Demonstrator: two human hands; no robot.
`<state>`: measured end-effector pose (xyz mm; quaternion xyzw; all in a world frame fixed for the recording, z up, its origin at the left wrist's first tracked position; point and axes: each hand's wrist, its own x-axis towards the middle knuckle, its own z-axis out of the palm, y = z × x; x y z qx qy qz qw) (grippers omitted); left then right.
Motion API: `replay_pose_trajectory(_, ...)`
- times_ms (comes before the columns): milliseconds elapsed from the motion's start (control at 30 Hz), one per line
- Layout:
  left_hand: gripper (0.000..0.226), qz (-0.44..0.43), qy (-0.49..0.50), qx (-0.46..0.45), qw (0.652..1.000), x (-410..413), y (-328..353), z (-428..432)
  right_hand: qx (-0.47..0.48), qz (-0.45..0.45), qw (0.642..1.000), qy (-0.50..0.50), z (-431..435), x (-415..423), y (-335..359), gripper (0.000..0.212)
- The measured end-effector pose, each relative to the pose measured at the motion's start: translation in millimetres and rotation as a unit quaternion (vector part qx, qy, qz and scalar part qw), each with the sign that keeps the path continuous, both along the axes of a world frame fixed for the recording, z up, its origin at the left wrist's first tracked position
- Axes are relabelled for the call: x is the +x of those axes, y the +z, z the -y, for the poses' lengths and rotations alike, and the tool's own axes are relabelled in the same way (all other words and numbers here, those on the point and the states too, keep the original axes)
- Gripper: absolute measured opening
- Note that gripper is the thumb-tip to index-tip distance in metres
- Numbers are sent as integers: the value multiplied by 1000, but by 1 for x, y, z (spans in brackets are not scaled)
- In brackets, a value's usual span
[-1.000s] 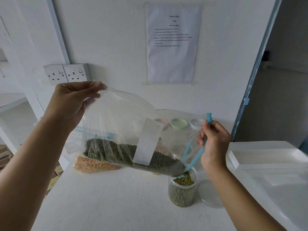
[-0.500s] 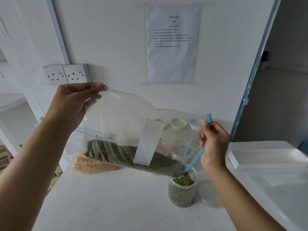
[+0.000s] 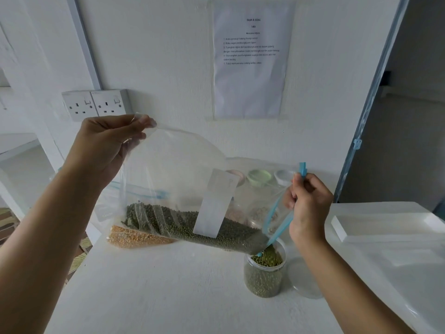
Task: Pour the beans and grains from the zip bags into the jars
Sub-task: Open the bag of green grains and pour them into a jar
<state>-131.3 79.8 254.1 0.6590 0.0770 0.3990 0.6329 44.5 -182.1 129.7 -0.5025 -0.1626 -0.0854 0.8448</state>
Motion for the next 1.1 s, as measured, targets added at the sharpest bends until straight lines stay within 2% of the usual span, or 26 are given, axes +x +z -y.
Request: replay_pose_trajectory(1100,13,-1,-8,11,1000,7,4,-7,1,-8,1000,0,2,-1,1,33)
